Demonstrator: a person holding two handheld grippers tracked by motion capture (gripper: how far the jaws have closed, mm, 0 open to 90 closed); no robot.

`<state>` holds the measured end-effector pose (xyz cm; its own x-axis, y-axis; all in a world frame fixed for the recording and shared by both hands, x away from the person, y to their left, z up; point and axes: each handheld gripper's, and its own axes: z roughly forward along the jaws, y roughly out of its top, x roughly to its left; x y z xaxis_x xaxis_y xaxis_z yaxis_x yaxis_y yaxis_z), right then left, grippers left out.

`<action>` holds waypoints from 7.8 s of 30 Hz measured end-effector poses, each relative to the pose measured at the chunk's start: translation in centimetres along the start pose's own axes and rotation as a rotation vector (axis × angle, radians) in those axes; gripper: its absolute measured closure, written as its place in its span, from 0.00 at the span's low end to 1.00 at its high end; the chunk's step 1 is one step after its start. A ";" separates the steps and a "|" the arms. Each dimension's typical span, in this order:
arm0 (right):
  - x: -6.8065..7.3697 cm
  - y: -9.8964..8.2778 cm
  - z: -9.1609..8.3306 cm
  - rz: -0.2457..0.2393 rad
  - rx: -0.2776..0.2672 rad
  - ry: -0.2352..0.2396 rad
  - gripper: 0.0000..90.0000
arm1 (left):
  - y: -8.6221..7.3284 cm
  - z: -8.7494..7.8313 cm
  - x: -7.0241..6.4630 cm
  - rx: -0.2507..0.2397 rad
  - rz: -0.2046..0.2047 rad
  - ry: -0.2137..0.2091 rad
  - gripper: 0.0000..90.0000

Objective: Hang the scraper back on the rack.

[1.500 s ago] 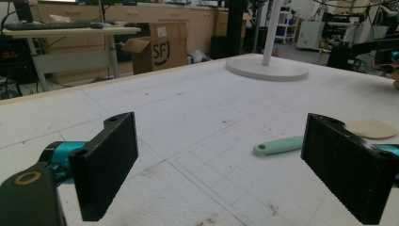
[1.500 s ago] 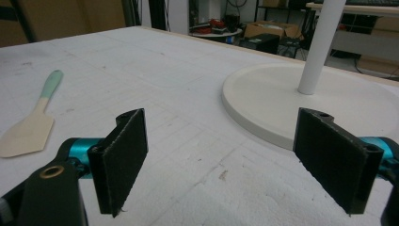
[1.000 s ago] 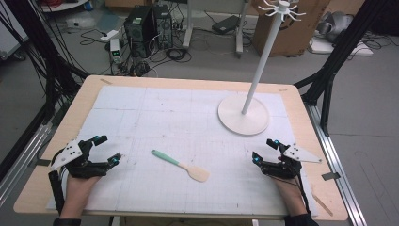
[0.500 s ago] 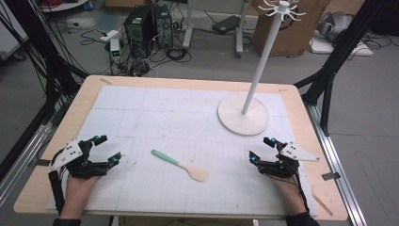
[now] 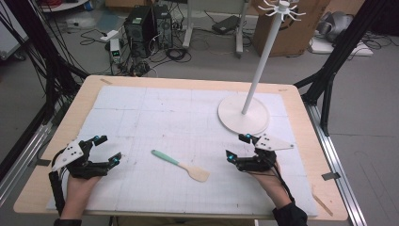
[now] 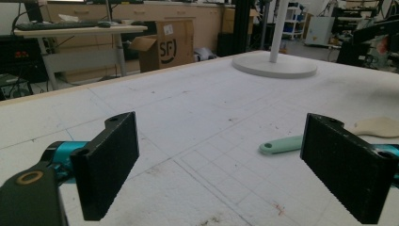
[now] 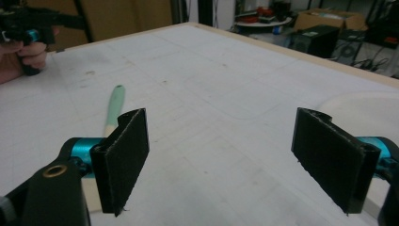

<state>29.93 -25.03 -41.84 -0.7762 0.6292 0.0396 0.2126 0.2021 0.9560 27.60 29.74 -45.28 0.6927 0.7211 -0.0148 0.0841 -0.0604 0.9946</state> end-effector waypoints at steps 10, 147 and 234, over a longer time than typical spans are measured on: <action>3.4 1.2 5.2 -0.036 0.121 0.085 0.21 | 0.0 0.0 0.0 0.001 0.001 -0.002 0.14; -11.0 26.5 -19.1 0.027 0.019 -0.251 0.91 | 0.0 0.1 -0.4 0.018 0.037 0.020 0.15; -4.1 -2.5 -4.8 0.052 0.092 -0.048 0.20 | 0.0 0.1 -0.4 0.018 0.040 0.018 0.15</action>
<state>29.73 -31.72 -43.04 -0.7337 0.6757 0.0719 0.3067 0.2349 0.9224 27.42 29.37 -45.25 0.6827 0.7302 0.0271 0.0692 -0.1016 0.9924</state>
